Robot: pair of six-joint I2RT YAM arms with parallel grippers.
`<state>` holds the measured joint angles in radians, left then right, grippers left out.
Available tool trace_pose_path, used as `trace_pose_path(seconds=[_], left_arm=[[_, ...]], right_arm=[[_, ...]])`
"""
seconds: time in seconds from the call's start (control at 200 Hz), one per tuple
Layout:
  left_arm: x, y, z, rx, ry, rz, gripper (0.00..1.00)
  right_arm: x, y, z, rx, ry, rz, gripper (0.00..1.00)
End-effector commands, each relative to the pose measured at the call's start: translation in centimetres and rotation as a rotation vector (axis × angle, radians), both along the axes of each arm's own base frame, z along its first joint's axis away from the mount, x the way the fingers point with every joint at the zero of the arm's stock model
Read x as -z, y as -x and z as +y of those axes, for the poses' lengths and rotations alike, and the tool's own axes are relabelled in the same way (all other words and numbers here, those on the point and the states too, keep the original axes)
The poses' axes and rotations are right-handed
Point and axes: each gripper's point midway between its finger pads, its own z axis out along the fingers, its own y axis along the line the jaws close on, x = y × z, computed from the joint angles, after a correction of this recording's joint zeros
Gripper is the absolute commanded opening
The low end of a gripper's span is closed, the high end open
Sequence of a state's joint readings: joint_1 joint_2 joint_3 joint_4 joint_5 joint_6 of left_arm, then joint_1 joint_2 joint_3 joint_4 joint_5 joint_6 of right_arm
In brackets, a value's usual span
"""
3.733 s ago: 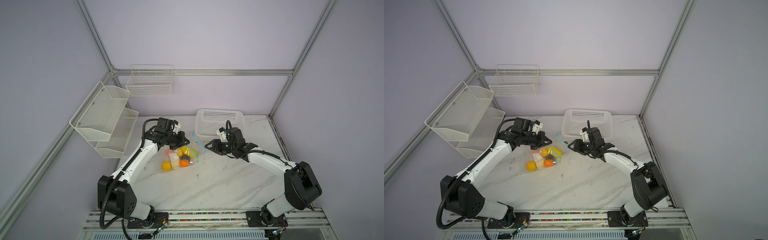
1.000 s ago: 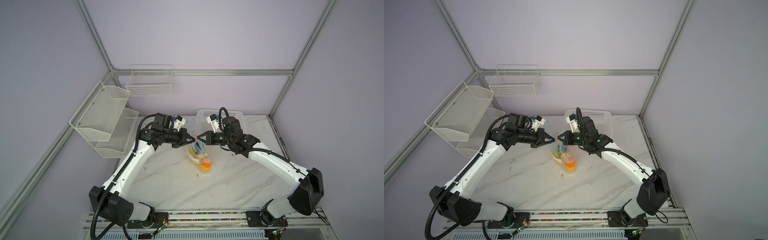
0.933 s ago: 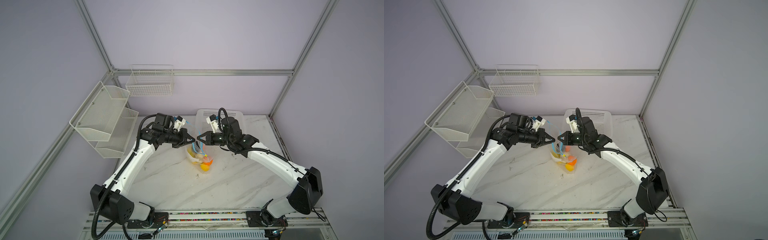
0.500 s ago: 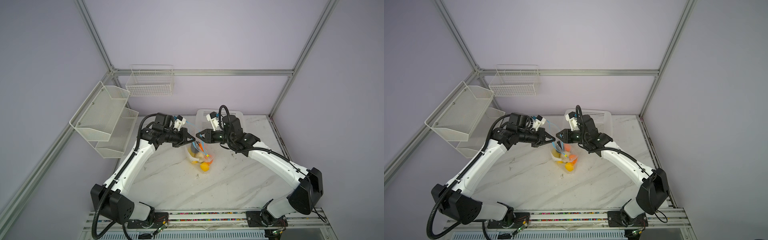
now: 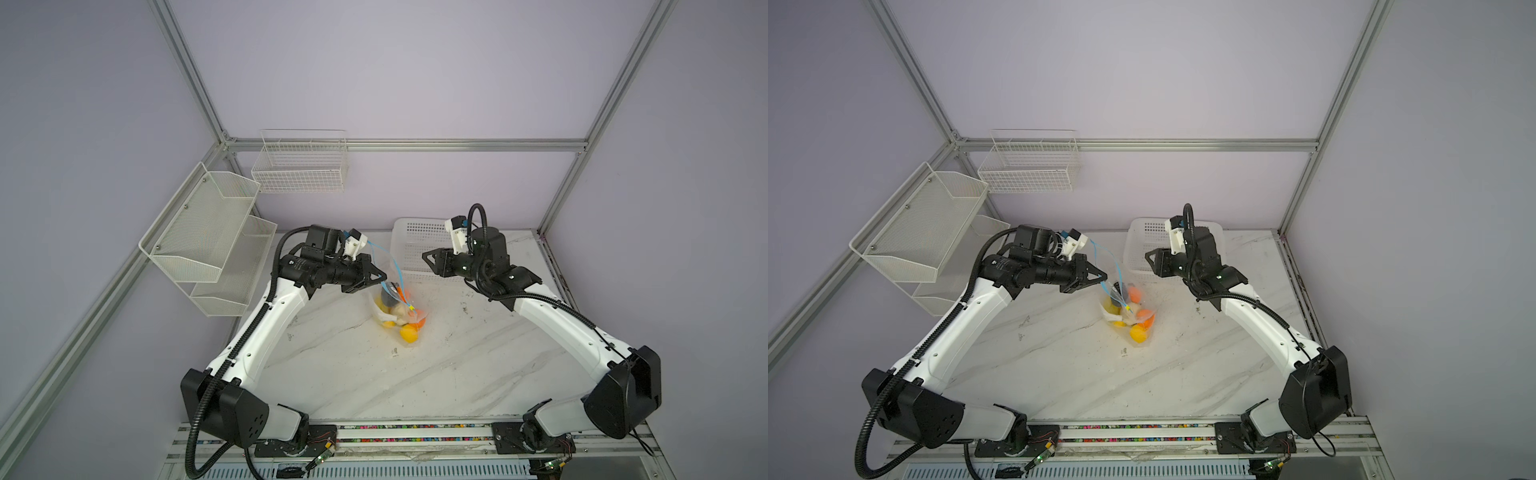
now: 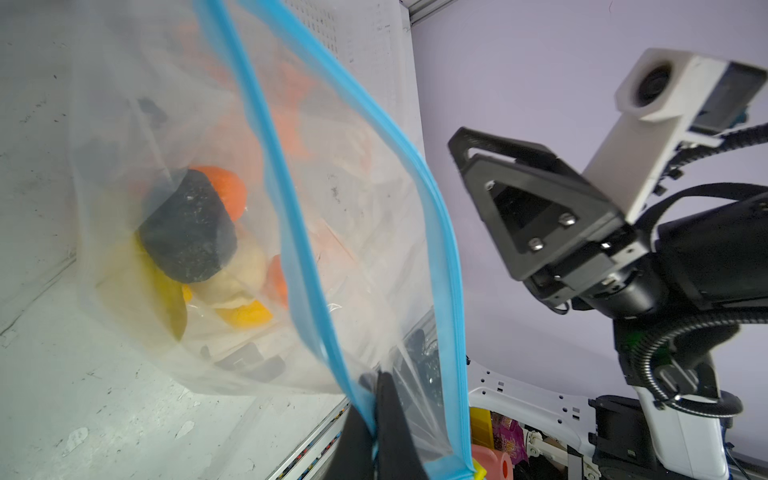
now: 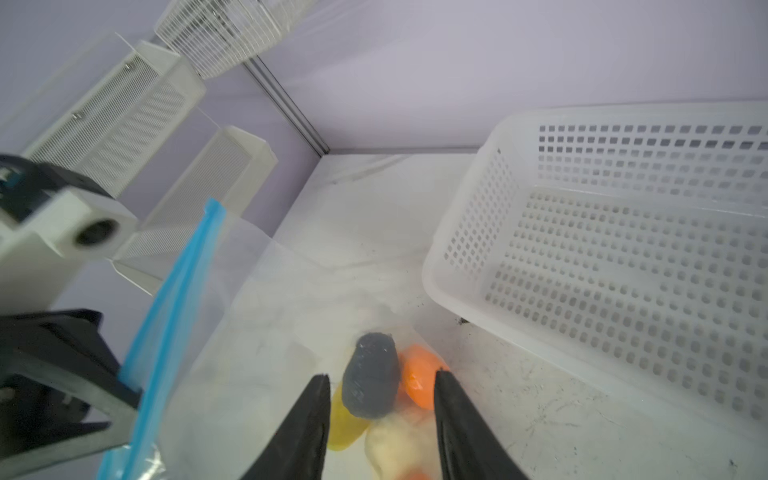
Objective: Place the food in the zip-top bag and seal the zipper
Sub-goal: 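Open the right gripper off the zipper and move it back over the basket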
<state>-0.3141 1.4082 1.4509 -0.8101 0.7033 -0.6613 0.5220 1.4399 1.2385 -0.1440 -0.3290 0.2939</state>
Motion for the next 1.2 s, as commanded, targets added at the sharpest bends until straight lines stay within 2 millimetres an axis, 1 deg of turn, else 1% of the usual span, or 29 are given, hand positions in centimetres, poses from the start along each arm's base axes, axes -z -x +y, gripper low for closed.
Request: trace_pose_path(seconds=[0.0, 0.045, 0.175, 0.19, 0.21, 0.365, 0.48, 0.62, 0.71, 0.88, 0.935, 1.075, 1.115, 1.195], left_arm=[[-1.7, -0.1, -0.1, 0.018, 0.019, -0.053, 0.0], [-2.1, -0.1, -0.1, 0.019, 0.025, -0.06, 0.0], [-3.1, 0.0, -0.3, 0.03, 0.038, -0.078, 0.0], [-2.2, -0.6, -0.5, 0.031, 0.032, -0.055, 0.0], [-2.1, -0.7, -0.6, 0.033, 0.032, -0.048, 0.0], [-2.3, -0.9, -1.4, 0.052, 0.036, -0.05, 0.0], [-2.8, -0.6, -2.5, 0.084, 0.043, -0.06, 0.0], [-4.1, -0.3, -3.5, 0.106, 0.051, -0.092, 0.0], [-4.7, -0.2, -3.7, 0.112, 0.059, -0.103, 0.0], [-5.1, 0.0, -3.5, 0.109, 0.057, -0.118, 0.0], [-4.7, 0.0, -3.4, 0.108, 0.047, -0.116, 0.0], [-3.1, -0.1, -3.2, 0.108, 0.023, -0.088, 0.0], [-2.8, -0.2, -3.1, 0.109, 0.019, -0.083, 0.0], [-2.5, -0.3, -2.9, 0.109, 0.013, -0.08, 0.0]], right_arm=[[2.4, 1.6, 0.8, -0.094, 0.064, -0.073, 0.43], [2.6, 2.6, 1.6, -0.132, 0.061, -0.096, 0.43], [2.3, 5.2, 4.1, -0.23, 0.062, -0.155, 0.43], [2.4, 5.5, 4.4, -0.241, 0.062, -0.159, 0.43], [2.3, 6.0, 4.9, -0.267, 0.06, -0.168, 0.43], [1.8, 8.5, 7.4, -0.361, 0.033, -0.203, 0.43], [0.6, 9.9, 8.8, -0.408, 0.008, -0.231, 0.43], [-1.5, 11.5, 10.4, -0.463, -0.02, -0.289, 0.43], [-2.8, 12.0, 11.0, -0.48, -0.028, -0.317, 0.43], [-3.9, 12.1, 11.6, -0.488, -0.038, -0.341, 0.43], [-4.0, 12.1, 11.7, -0.487, -0.041, -0.348, 0.43], [-3.2, 11.8, 11.6, -0.477, -0.015, -0.342, 0.43], [-3.3, 11.7, 11.5, -0.475, -0.006, -0.344, 0.44], [-4.4, 12.2, 11.2, -0.489, -0.006, -0.369, 0.45]])
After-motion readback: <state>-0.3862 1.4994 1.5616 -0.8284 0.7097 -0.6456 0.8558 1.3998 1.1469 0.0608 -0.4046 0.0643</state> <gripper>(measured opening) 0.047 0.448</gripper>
